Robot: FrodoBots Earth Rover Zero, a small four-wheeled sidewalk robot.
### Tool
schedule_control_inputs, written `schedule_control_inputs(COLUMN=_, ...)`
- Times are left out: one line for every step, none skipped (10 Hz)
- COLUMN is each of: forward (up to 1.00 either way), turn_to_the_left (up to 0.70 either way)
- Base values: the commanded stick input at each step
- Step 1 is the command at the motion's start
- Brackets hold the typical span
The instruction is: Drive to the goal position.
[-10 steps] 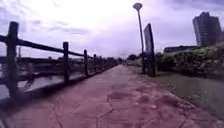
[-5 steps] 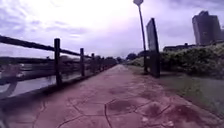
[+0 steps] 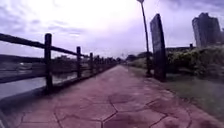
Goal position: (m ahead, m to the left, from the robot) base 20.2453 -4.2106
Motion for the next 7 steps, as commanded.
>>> schedule_control_inputs(forward=1.0, turn_to_the_left=0.0)
schedule_control_inputs(forward=1.0, turn_to_the_left=0.0)
schedule_control_inputs(forward=1.0, turn_to_the_left=0.0)
schedule_control_inputs(forward=1.0, turn_to_the_left=0.0)
schedule_control_inputs(forward=1.0, turn_to_the_left=0.0)
schedule_control_inputs(forward=1.0, turn_to_the_left=0.0)
schedule_control_inputs(forward=1.0, turn_to_the_left=0.0)
